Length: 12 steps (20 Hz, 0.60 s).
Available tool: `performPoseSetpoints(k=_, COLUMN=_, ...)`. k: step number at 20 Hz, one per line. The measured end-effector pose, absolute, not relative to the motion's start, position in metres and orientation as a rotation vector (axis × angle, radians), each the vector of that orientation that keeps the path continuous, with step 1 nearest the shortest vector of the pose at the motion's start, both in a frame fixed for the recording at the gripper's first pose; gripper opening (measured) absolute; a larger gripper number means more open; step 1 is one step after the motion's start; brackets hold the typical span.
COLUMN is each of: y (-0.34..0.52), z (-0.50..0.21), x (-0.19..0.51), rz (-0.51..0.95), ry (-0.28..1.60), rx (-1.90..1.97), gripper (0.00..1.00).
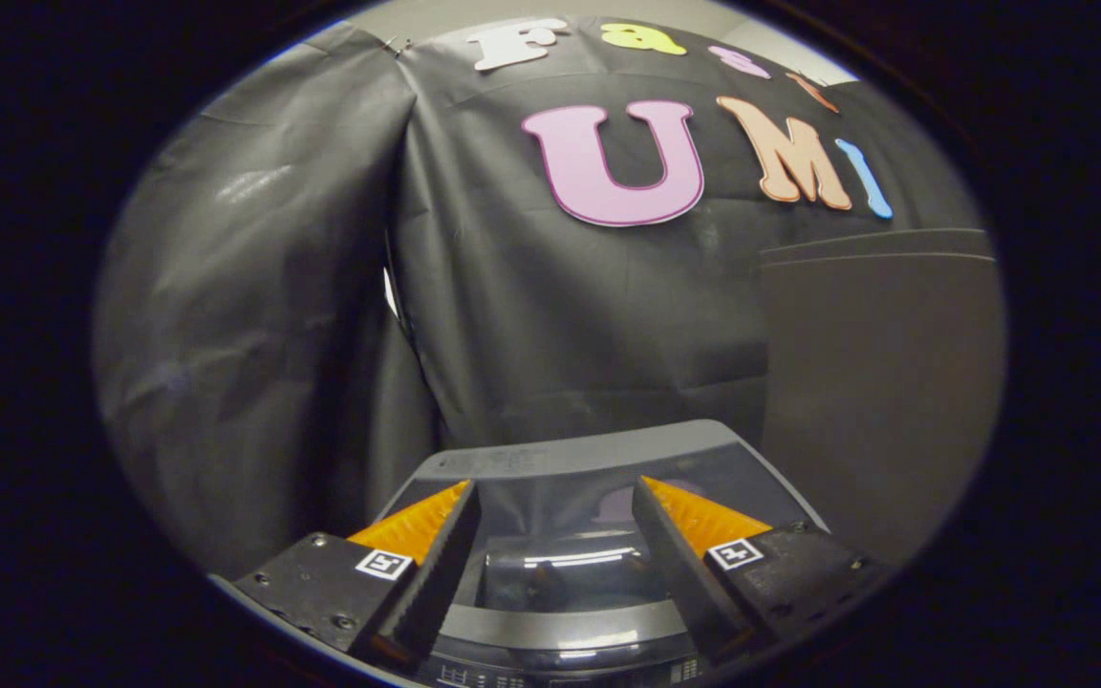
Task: Put the clothes into the washing machine and then close the washing machine lid.
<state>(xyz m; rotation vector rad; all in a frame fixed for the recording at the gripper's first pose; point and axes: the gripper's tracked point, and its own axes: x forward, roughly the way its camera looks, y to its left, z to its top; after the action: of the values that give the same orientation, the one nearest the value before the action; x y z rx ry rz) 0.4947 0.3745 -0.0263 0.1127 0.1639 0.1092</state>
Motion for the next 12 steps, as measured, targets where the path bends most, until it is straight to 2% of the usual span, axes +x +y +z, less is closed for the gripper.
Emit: performPoseSetpoints(k=12, y=0.3711, z=-0.0345, x=0.4976, rz=0.111, ry=0.211, rx=0.089, gripper=0.97)
